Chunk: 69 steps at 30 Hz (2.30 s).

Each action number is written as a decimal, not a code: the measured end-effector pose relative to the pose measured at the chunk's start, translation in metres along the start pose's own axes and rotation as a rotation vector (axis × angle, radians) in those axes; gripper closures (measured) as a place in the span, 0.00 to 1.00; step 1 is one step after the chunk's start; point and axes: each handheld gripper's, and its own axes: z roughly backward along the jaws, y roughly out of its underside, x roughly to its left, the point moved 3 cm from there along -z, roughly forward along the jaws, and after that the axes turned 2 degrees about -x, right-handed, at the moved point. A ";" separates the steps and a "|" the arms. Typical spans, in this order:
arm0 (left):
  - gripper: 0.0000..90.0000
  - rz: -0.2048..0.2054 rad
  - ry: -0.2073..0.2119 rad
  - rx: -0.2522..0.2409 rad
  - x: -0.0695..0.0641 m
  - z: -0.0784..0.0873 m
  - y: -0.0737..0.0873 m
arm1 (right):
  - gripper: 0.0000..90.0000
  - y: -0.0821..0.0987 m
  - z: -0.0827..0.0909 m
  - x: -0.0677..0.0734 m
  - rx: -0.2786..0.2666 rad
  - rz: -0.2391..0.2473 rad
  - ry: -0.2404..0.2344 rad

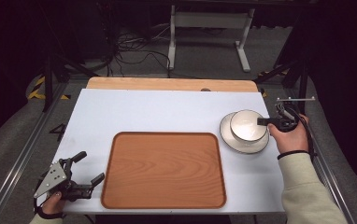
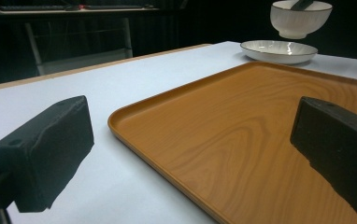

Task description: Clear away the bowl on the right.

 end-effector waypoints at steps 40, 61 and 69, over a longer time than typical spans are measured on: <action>0.00 -0.005 0.001 0.003 0.000 0.000 0.000 | 0.89 0.012 0.008 0.140 0.060 0.105 -0.243; 0.00 -0.010 0.001 0.006 0.000 0.000 0.000 | 0.88 0.022 -0.010 0.209 0.110 0.177 -0.391; 0.00 -0.009 0.002 0.007 0.000 0.000 0.000 | 0.87 0.027 -0.018 0.226 0.130 0.194 -0.412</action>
